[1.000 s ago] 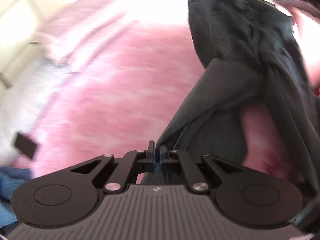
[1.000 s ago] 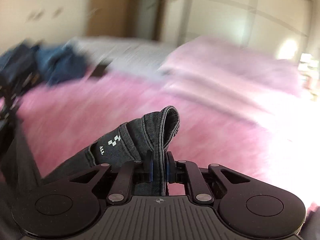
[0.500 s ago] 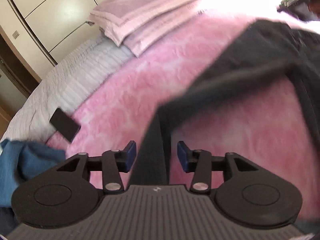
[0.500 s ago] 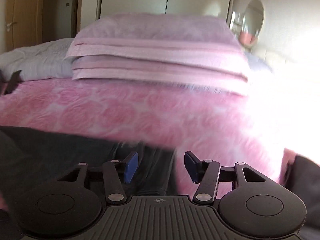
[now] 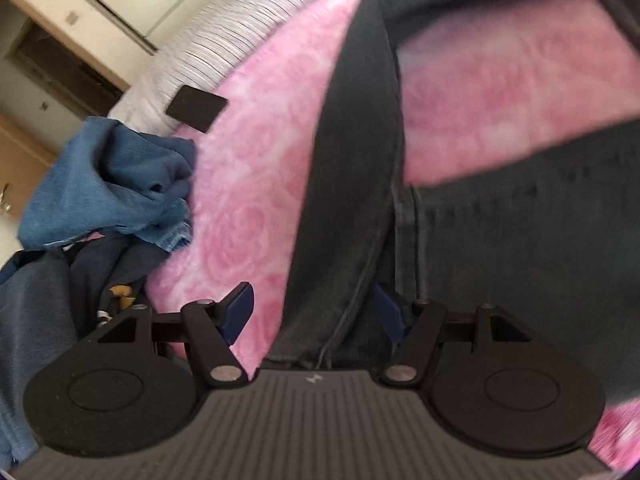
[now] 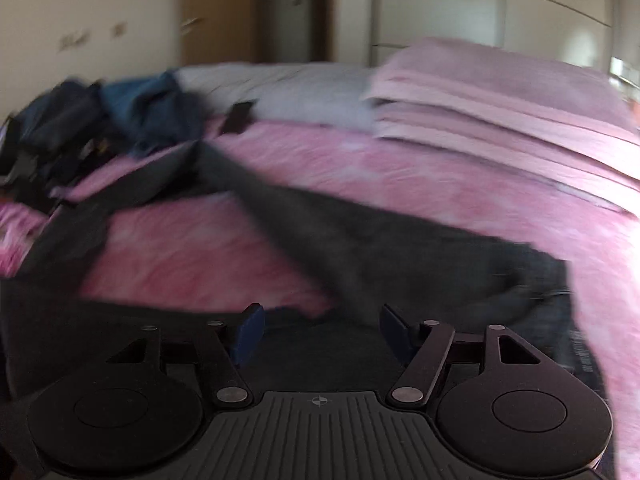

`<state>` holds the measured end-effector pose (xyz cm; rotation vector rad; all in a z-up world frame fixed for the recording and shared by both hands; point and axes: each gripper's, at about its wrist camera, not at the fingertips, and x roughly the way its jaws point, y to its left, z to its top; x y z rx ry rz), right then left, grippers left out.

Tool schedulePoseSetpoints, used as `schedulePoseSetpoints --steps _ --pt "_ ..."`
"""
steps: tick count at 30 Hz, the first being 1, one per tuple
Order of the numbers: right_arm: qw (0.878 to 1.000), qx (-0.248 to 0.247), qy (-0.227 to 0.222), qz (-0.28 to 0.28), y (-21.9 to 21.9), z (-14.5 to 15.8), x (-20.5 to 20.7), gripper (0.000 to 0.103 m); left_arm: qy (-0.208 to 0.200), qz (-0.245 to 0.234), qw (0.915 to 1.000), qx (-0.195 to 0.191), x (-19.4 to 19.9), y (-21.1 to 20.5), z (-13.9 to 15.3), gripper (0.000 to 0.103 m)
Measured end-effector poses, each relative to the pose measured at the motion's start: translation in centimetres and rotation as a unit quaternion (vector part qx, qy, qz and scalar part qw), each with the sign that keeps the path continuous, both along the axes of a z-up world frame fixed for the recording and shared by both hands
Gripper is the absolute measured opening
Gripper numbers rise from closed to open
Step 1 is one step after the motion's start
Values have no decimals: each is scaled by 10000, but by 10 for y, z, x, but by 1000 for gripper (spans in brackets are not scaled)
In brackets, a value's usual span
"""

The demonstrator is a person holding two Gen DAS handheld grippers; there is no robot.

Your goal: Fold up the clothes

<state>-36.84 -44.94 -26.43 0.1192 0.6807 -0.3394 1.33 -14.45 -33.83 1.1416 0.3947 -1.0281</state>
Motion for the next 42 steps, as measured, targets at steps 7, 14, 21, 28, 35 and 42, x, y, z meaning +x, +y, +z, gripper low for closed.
schedulePoseSetpoints --steps 7,14,21,28,35,42 --pt "9994 121 319 112 3 -30 55 68 -503 -834 9948 312 3 2 -13 4" --pt "9996 -51 267 71 -9 -25 90 68 -2202 -286 9731 -605 48 18 42 4" --pt "9848 -1053 932 1020 10 -40 146 68 -1916 -368 9785 -670 57 9 53 4" --pt "9666 -1196 1543 1658 6 -80 195 68 -2650 -620 9611 -470 77 -5 44 5" --pt "9767 -815 1321 1484 -7 -77 198 68 -1835 -425 9802 616 64 15 8 6" --pt "9865 -626 957 1168 10 -54 166 69 -1066 -34 9925 592 36 60 -1 9"
